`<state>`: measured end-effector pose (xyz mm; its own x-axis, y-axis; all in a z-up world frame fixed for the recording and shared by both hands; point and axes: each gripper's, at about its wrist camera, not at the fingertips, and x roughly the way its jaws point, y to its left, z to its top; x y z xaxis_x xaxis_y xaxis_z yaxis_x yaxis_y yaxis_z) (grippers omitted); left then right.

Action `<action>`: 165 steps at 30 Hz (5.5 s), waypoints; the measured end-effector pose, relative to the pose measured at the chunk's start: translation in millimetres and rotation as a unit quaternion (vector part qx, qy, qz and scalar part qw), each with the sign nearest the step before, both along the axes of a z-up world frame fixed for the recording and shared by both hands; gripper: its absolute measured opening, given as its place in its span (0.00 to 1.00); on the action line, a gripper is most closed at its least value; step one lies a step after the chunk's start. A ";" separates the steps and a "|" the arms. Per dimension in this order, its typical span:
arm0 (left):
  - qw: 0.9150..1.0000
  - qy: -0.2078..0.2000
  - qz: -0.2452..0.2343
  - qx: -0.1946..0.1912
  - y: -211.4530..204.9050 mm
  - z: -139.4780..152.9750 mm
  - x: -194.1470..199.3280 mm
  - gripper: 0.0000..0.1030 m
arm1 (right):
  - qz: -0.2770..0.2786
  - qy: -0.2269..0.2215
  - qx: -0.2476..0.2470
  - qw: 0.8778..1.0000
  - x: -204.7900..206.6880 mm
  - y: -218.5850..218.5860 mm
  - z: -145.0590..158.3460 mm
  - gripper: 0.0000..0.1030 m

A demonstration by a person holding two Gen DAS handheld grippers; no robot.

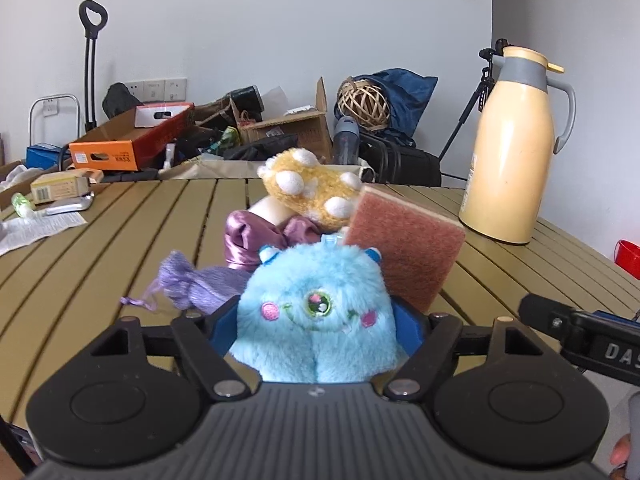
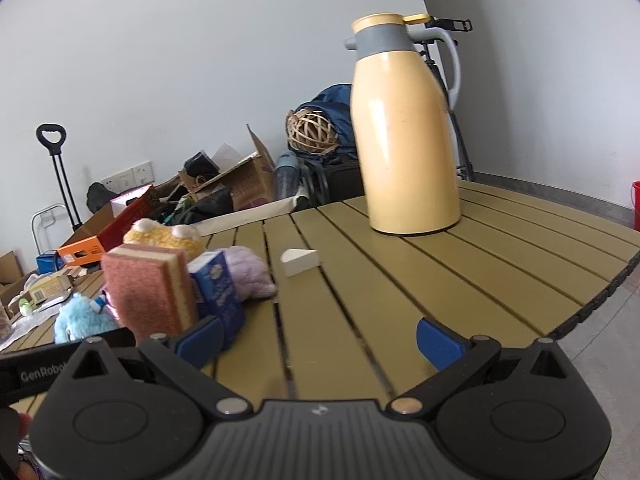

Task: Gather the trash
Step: 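Lift the blue plush with the left gripper while the right gripper lifts the pink sponge, then carry the blue plush over the black bin and open the left gripper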

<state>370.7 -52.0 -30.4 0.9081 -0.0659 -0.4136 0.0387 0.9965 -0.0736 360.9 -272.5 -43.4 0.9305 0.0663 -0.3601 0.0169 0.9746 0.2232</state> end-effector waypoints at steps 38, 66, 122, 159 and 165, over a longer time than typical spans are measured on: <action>0.992 -0.002 0.122 -0.015 117.3 21.3 -9.5 0.76 | 0.004 0.006 -0.009 1.000 68.8 130.7 -8.3 0.93; 0.997 0.003 0.079 0.001 82.7 17.5 -16.7 0.76 | 0.097 -0.019 -0.056 0.994 8.2 113.4 19.6 0.70; 0.967 0.235 -0.009 0.094 40.1 -113.1 -186.5 0.76 | 0.164 0.274 -0.107 0.942 -188.0 82.5 -116.3 0.69; 0.937 0.342 -0.018 0.071 19.6 -157.3 -121.8 0.76 | 0.077 0.349 -0.083 0.930 -131.9 46.4 -144.1 0.69; 0.940 0.335 -0.022 0.060 6.9 -151.9 -100.3 0.76 | 0.062 0.342 -0.088 0.934 -118.7 39.4 -140.8 0.69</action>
